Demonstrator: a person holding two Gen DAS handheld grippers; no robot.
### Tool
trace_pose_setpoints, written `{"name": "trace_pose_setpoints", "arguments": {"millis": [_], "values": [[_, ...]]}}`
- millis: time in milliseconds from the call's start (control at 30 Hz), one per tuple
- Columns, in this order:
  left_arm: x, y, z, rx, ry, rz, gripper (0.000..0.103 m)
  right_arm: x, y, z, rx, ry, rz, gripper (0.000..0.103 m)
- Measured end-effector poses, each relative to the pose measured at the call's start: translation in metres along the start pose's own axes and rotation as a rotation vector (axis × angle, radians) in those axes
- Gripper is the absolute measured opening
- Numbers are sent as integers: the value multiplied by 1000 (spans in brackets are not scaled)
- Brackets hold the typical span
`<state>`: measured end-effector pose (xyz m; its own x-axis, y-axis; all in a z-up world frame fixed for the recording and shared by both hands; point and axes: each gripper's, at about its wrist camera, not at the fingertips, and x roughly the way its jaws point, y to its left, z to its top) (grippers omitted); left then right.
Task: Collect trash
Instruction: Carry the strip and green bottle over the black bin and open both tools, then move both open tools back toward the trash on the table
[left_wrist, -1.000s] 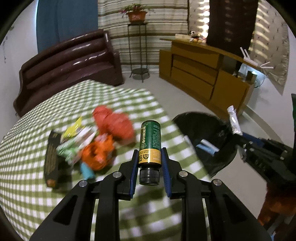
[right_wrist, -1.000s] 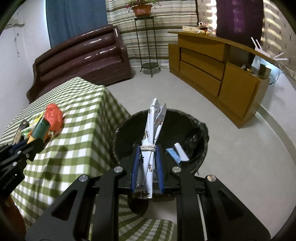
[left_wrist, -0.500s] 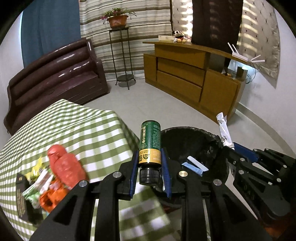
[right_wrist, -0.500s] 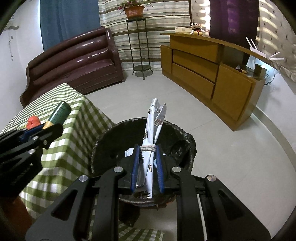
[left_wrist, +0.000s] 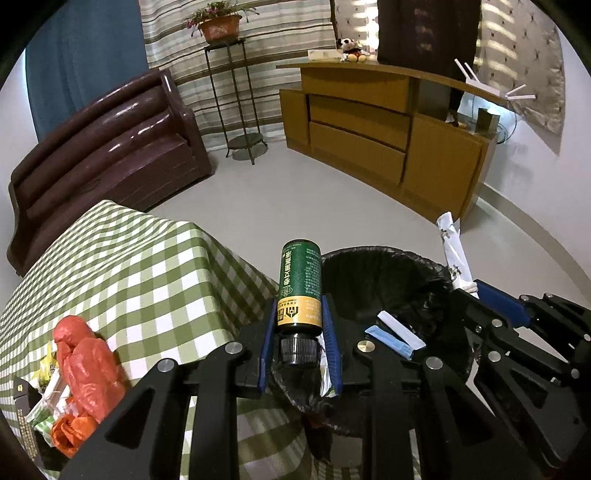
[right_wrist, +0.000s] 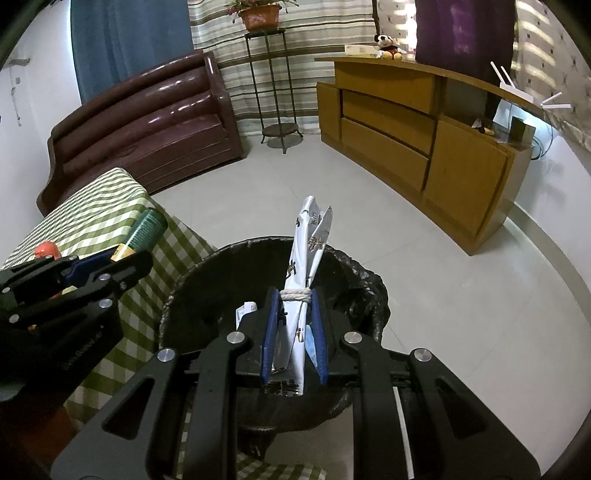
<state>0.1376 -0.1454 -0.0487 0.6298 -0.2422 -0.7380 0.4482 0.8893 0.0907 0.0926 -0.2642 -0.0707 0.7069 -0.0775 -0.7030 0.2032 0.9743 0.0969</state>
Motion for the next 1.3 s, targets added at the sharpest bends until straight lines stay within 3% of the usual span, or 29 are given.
{"name": "trace_pose_setpoints", "arguments": {"millis": [133,200,267,433,567,700,933,1033,1300], "values": [[3,0,2,-1,8,11,30,6,-3,1,4,6,8,19],[3,0,3,0,4,18,47,7,-5,2,12,6,10,20],[1,1,4,-6,-3,21,52,7,-7,2,21,5,9,29],[1,5,3,-20,-2,23,54,4,-12,0,34,1,-1,32],[-1,7,2,-24,-10,24,60,-2,-12,-1,41,-8,-12,41],[-6,10,2,-33,-21,28,65,-6,-15,-4,60,-4,-20,58],[-25,27,-8,-70,-31,21,66,-15,-9,-12,77,9,-9,63],[-34,36,-17,-83,-29,26,67,-19,-3,-15,63,11,-12,70],[-60,66,-42,-124,-19,63,67,-31,24,-22,36,24,33,70]]}}
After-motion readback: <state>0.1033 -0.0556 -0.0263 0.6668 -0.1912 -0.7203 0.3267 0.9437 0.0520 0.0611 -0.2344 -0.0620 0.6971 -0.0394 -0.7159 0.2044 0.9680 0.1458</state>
